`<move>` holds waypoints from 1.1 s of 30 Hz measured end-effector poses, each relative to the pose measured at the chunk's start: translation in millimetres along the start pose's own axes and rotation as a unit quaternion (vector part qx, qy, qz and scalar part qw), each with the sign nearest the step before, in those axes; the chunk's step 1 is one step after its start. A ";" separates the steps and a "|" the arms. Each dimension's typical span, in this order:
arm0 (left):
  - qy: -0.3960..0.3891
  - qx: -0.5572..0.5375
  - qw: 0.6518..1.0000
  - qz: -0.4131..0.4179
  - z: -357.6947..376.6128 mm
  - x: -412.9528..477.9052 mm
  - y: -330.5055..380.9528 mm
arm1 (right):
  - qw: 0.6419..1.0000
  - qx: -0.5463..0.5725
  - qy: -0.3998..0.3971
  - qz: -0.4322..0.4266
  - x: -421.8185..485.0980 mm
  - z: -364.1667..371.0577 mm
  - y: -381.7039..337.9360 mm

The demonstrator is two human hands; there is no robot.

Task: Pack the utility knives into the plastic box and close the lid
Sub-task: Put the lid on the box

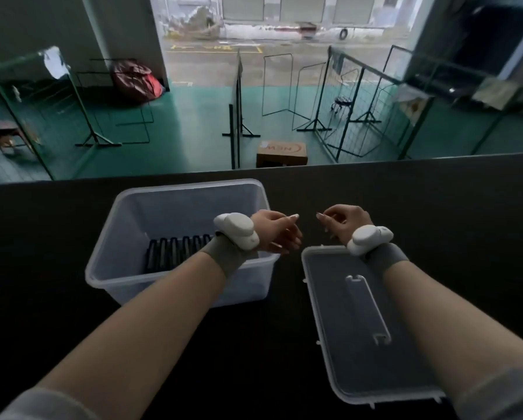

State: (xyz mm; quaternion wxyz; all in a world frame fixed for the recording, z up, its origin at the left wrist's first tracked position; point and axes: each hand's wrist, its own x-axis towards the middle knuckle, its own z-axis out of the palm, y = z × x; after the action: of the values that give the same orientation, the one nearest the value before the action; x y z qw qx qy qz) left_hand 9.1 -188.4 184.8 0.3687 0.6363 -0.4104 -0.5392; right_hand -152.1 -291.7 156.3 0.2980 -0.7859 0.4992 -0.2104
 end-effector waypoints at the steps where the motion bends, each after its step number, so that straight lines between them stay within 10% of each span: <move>1: -0.006 -0.002 1.000 -0.010 8.1 1.5 -2.1 | 1.000 0.003 0.003 0.013 -1.5 1.1 10.2; 15: -0.042 0.302 0.928 -0.216 136.1 38.1 -123.8 | 0.908 -0.189 -0.127 0.351 -86.2 12.5 185.2; 24: -0.019 0.038 0.957 -0.288 151.9 43.9 -155.7 | 0.883 -0.182 -0.081 0.425 -96.7 25.7 193.2; 33: 0.033 -0.238 0.963 -0.120 133.2 46.2 -114.1 | 0.891 -0.035 -0.027 0.452 -85.8 15.3 181.5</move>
State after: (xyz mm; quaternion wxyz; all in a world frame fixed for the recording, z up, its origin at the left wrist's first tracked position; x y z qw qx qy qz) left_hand -104.6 -189.8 43.5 0.4559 0.5922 -0.1784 -0.6401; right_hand -297.5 -268.5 19.0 0.3463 -0.4910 0.7992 -0.0140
